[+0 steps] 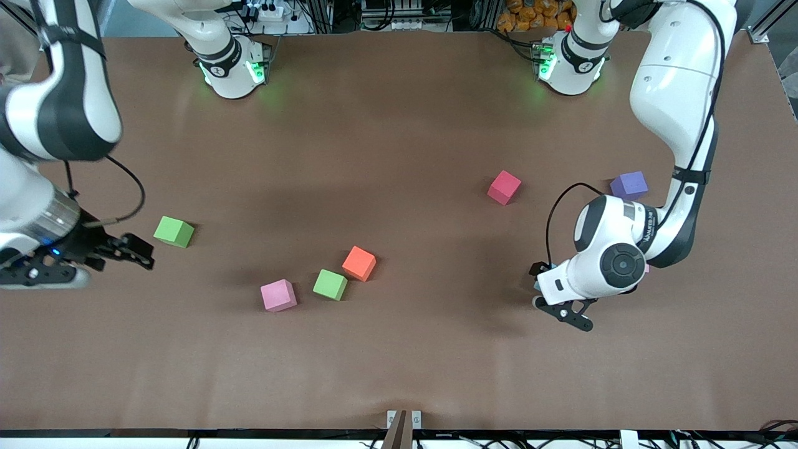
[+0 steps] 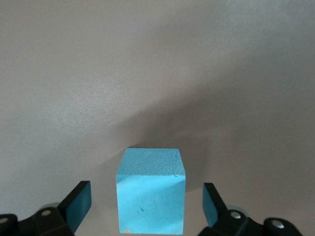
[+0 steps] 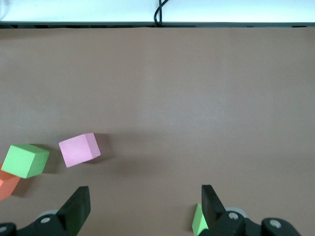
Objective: Arrange blocks into number 1
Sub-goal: 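Lift the cyan cube with the left gripper while the right gripper reaches the pink cube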
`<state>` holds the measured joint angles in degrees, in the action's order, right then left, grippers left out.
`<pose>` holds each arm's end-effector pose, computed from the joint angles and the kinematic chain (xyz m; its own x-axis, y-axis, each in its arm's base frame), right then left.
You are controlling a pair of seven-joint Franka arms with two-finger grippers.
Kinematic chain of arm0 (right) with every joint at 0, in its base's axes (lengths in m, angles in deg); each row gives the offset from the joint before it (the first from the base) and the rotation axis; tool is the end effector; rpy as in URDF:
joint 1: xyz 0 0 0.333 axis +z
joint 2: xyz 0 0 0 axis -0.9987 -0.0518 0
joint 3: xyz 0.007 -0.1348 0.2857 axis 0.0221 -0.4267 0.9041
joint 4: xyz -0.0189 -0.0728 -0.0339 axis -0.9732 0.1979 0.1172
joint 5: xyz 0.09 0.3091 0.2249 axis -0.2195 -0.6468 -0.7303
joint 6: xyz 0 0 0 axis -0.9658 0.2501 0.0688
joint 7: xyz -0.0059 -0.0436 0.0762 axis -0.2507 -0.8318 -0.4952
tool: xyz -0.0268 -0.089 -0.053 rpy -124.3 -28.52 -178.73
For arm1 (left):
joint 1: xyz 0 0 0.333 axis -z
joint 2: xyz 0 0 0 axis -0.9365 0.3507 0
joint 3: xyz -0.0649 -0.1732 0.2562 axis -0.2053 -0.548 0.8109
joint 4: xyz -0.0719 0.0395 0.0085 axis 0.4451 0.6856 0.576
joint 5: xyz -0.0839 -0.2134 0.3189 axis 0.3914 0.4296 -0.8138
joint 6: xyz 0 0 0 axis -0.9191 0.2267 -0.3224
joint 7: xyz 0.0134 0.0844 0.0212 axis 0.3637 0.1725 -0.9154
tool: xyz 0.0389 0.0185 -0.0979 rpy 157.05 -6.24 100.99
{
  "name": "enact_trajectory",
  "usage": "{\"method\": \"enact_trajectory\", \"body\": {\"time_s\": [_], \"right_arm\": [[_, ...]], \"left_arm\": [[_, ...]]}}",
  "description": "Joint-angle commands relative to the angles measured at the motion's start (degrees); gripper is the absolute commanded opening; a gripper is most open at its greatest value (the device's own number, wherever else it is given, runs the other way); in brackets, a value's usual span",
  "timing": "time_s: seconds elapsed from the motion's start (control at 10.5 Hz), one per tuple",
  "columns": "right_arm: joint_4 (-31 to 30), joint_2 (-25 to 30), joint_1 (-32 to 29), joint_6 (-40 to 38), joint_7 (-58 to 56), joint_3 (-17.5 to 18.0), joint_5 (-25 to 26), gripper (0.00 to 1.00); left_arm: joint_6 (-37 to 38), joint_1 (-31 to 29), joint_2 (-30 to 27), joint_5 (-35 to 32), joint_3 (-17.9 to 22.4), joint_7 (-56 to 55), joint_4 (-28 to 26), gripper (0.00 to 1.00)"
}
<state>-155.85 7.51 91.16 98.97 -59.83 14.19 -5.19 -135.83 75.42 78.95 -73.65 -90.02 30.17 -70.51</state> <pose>0.6706 0.0316 0.4880 0.9856 0.0118 0.1689 0.0143 -0.9998 -0.0131 0.6910 -0.1684 0.2360 0.8778 -0.4684 -0.1005 -0.4708 -0.8822 -0.0007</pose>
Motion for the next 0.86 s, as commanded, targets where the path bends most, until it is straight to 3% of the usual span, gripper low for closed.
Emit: {"method": "enact_trajectory", "body": {"time_s": [0.0, 0.48, 0.57, 0.67, 0.76], "right_arm": [[1.57, -2.69, 0.97, 2.37, -0.67, -0.11, -2.16, 1.0], [1.57, -6.29, 3.51, 3.34, -3.22, -0.11, -2.61, 1.0], [1.57, -7.6, 4.56, 3.69, -3.22, -0.11, -2.61, 1.0], [1.57, -9.45, 6.05, 6.13, -3.14, -0.2, -2.52, 1.0], [1.57, -11.46, 7.37, 9.55, -2.44, -0.2, -2.7, 1.0]], "left_arm": [[-0.64, -0.15, 0.72, -1.62, 0.07, 0.09, 0.12, 1.0], [-0.64, -0.41, 0.91, -1.36, -0.01, -3.08, -3.39, 1.0], [-0.73, -0.42, 0.99, -0.75, -0.01, -3.6, -3.39, 0.86], [-0.73, -0.33, 1.08, -0.74, -0.01, -6.3, -3.48, 0.39], [-0.82, 0.02, 1.17, -1.0, -0.01, -9.11, -3.39, 0.0]]}}
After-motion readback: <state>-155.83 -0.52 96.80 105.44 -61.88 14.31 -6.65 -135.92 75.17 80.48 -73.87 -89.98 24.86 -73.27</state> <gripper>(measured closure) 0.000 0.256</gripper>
